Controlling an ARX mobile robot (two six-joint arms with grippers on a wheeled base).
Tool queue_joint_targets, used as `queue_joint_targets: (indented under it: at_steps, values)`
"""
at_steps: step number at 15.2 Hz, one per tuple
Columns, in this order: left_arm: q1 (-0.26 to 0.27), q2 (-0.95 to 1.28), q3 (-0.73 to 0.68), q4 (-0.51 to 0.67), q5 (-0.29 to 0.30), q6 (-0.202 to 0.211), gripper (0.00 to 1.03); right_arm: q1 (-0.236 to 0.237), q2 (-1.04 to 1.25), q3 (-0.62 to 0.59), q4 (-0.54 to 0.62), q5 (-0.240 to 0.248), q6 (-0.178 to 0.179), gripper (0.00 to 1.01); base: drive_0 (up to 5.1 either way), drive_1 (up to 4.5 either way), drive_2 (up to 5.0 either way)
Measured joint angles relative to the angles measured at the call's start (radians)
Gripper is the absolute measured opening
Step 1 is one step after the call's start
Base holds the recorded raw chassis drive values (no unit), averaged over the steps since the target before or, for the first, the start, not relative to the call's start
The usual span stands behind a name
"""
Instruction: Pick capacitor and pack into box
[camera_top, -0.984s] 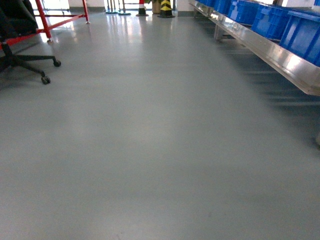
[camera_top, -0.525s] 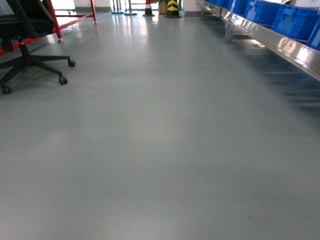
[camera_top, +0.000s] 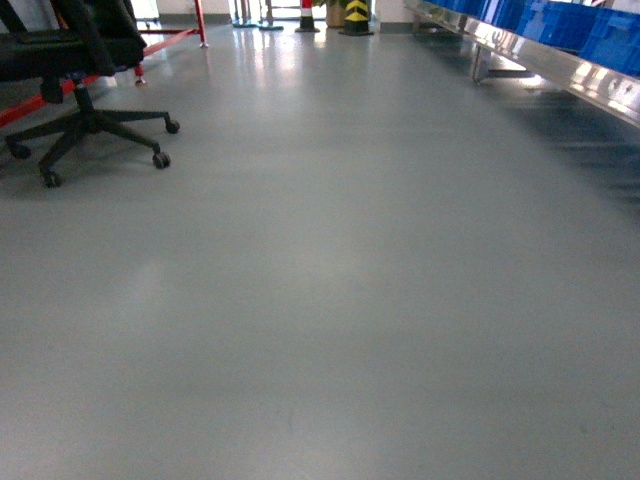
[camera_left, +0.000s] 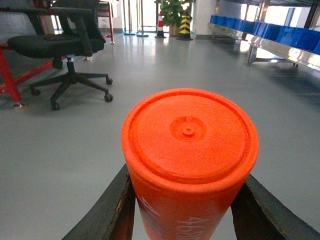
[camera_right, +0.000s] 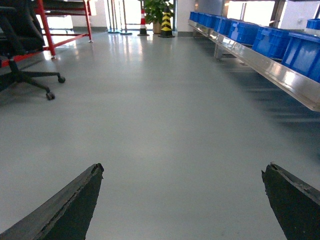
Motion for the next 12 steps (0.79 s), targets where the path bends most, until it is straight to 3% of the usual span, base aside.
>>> queue_joint_targets:
  at_steps: [12]
  values:
    - [0.0, 0.0, 0.0, -0.005, -0.003, 0.0, 0.43, 0.0, 0.0, 0.0, 0.002, -0.001, 0.0, 0.98, -4.9, 2.02, 2.8]
